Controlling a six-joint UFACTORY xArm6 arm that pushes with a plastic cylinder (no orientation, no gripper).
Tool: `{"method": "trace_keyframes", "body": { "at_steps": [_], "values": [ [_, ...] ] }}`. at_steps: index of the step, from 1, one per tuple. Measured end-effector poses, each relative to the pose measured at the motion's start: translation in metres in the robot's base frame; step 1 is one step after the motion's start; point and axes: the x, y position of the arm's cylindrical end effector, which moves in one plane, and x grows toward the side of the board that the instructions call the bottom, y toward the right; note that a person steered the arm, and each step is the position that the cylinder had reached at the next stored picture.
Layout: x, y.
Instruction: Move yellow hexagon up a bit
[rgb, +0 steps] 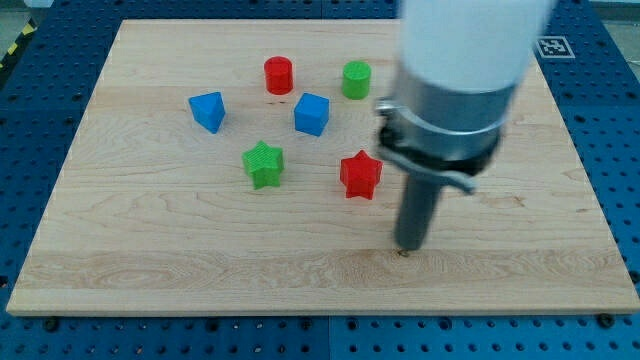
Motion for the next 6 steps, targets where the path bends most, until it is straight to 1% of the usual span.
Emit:
{"method": "trace_keyframes", "body": {
  "at_steps": [1, 2, 3, 4, 5, 6],
  "values": [
    [0.0, 0.008],
    [-0.011, 0.038],
    [-0.047, 0.074],
    [-0.093, 0.08],
    [-0.119, 0.049],
    [-0.13, 0.035]
  ]
}}
